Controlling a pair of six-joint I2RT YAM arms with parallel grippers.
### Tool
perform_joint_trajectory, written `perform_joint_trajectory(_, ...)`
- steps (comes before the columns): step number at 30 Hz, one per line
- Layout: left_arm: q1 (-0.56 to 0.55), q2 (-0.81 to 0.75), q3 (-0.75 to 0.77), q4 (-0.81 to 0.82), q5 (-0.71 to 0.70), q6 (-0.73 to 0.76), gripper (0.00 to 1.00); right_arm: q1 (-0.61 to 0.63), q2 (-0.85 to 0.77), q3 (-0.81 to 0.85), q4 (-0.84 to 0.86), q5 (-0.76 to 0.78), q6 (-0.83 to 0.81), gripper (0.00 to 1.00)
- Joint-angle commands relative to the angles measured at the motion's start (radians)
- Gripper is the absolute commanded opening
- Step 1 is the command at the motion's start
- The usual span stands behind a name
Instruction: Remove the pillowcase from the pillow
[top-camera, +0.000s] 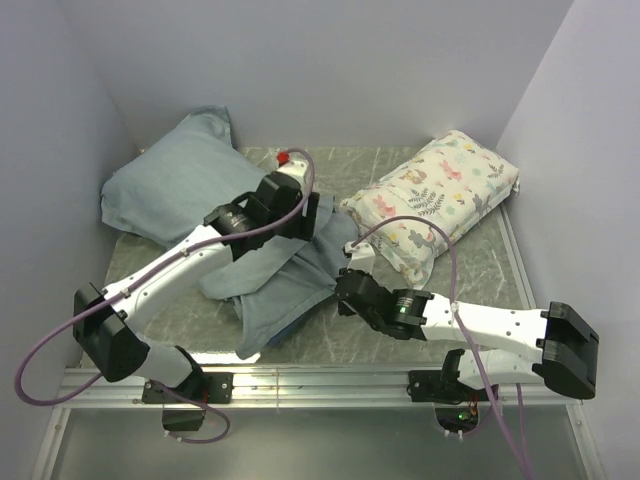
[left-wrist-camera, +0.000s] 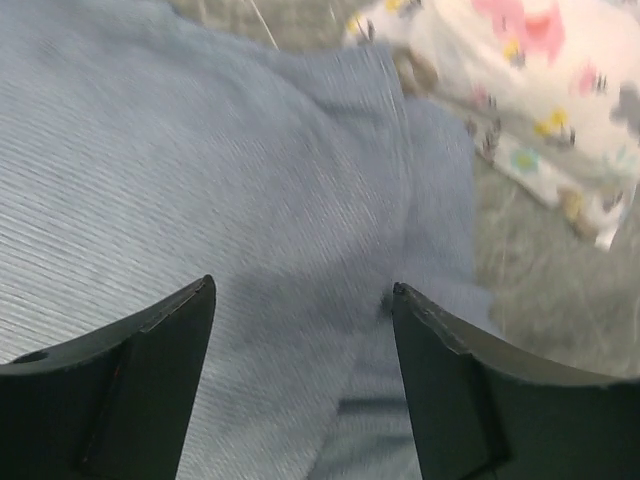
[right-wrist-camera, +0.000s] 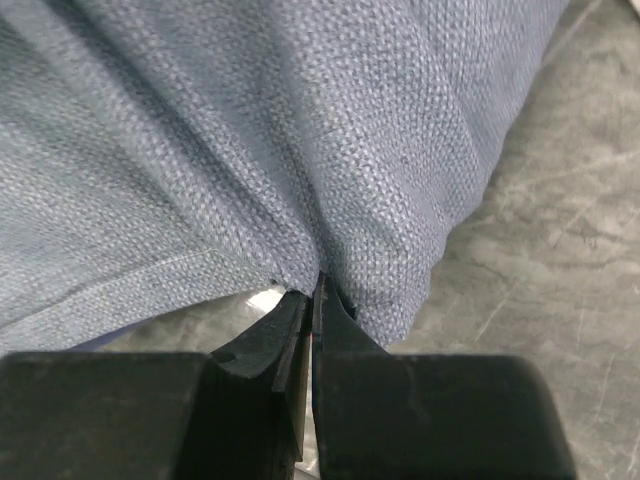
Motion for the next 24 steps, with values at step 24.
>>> perform_joint_trajectory(24,-0.201,0.190,0.156,-0.300,-0.511,-0.023,0.71,-0.017,-0.087,-0.137,0.008,0.030,0.097,0.00)
